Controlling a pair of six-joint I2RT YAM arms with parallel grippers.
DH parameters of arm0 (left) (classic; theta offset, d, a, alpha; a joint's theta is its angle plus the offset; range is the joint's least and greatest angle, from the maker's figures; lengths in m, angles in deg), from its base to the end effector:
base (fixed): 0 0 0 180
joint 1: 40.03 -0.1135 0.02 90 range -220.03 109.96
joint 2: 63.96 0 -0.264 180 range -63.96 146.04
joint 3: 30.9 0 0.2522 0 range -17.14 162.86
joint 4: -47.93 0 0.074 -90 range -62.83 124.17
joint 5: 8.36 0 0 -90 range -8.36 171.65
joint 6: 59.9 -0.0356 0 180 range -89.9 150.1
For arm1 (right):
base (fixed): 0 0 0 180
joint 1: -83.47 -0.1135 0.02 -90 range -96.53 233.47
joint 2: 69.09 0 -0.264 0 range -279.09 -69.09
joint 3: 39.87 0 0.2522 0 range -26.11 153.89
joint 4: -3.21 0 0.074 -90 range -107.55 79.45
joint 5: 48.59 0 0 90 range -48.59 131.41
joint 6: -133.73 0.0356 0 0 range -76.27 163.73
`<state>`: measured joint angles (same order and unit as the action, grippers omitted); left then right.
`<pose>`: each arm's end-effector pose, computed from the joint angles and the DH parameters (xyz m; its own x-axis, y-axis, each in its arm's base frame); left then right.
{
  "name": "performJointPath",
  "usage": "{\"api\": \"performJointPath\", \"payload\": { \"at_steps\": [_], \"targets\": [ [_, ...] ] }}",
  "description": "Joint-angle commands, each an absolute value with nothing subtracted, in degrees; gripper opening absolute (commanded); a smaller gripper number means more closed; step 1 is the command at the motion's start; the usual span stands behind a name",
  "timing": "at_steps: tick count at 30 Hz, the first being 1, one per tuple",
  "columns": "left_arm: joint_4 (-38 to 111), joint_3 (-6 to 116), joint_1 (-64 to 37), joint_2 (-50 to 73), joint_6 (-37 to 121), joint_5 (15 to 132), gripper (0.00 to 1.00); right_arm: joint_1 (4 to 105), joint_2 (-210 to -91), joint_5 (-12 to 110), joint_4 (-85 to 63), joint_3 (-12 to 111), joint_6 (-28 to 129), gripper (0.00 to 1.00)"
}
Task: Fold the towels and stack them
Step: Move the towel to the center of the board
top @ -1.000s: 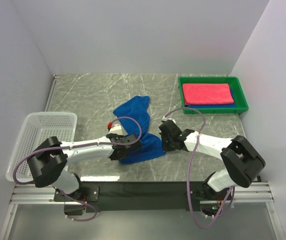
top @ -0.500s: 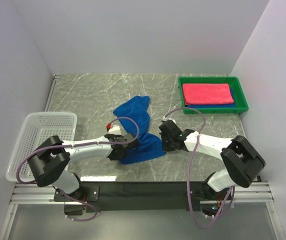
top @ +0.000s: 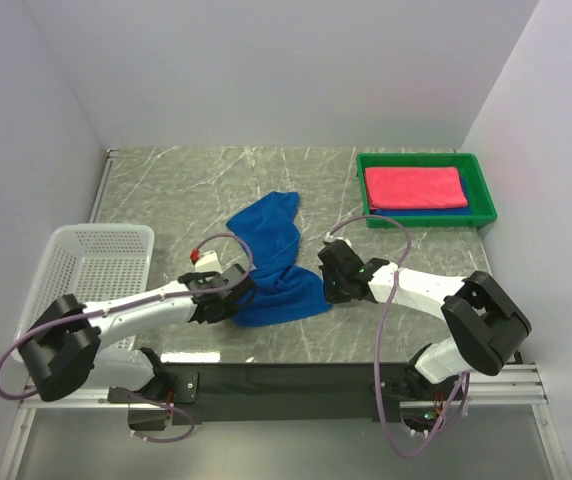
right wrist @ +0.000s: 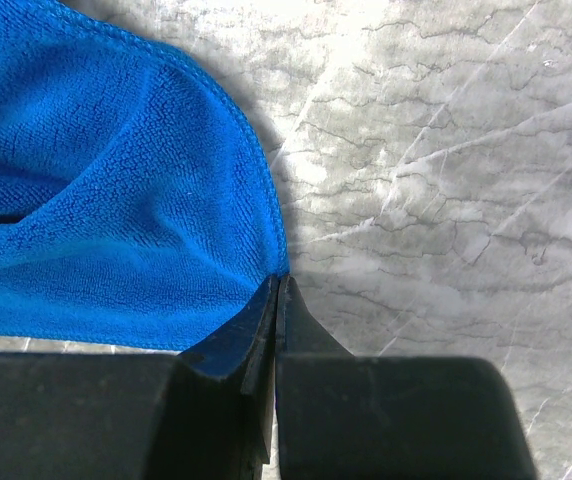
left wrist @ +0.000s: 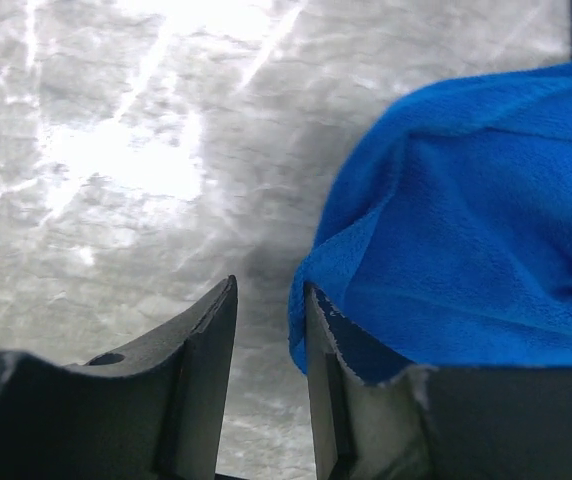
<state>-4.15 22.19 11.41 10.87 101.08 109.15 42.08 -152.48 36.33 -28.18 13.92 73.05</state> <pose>0.1466 -0.1576 0.1735 -0.7749 -0.3731 -0.5102 -0.3661 0.9230 -0.1189 0.1986 0.1709 0.1554 -0.8788 -0.1243 -0.4608 -0.2248 0.9595 0.1700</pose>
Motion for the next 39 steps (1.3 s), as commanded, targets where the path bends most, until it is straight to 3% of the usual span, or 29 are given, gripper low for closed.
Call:
{"api": "performJointPath", "payload": {
  "at_steps": [1, 14, 17, 19, 25, 31, 39],
  "targets": [
    [-2.22, 19.51, 8.93, 7.07, 99.54, 106.09, 0.39, 41.46, -151.62, 36.32, -31.03, 12.47, 72.91, 0.0],
    [6.66, 18.19, 8.39, 8.55, 96.64, 100.01, 0.36, 41.54, -151.26, 36.32, -31.38, 12.47, 73.0, 0.0],
    [6.49, 18.45, 8.31, 9.34, 96.55, 100.19, 0.28, 41.54, -151.18, 36.32, -31.56, 12.56, 73.17, 0.0],
    [5.53, 19.07, 8.31, 8.99, 96.64, 101.24, 0.01, 41.46, -151.0, 36.32, -31.56, 12.56, 73.0, 0.0],
    [-0.89, 23.89, 5.67, 4.17, 93.66, 104.84, 0.01, 42.68, -144.78, 33.86, -32.08, 14.13, 72.04, 0.0],
    [-3.27, 38.03, -4.07, -0.32, 83.47, 102.39, 0.01, 48.92, -138.26, 38.15, -37.62, 27.48, 67.21, 0.0],
    [-6.78, 80.19, -14.71, 8.98, 75.12, 95.98, 0.01, 59.72, -142.21, 50.46, -45.27, 64.2, 63.77, 0.0]
  ]
}}
